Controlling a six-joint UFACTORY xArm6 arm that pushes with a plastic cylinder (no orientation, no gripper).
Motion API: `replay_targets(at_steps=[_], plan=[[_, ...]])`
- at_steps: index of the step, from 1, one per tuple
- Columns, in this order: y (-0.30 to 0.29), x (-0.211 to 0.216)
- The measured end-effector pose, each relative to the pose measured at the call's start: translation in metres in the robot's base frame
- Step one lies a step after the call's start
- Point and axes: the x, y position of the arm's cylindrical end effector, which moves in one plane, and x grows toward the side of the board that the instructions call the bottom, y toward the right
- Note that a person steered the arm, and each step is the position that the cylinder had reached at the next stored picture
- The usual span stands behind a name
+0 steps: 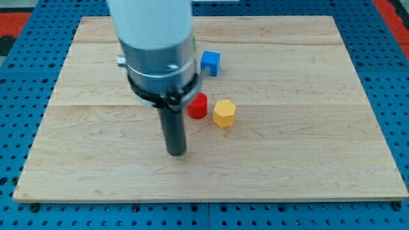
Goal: Move the yellow hexagon to the top right of the red circle
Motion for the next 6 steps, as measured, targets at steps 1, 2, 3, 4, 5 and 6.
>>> replay_targets(at_steps=[1,2,3,4,5,6], plan=[[0.061,-0.017],[0.059,-0.043],[0.08,-0.06],[0.08,-0.081],[0.062,-0.08],[0.094,-0.09]])
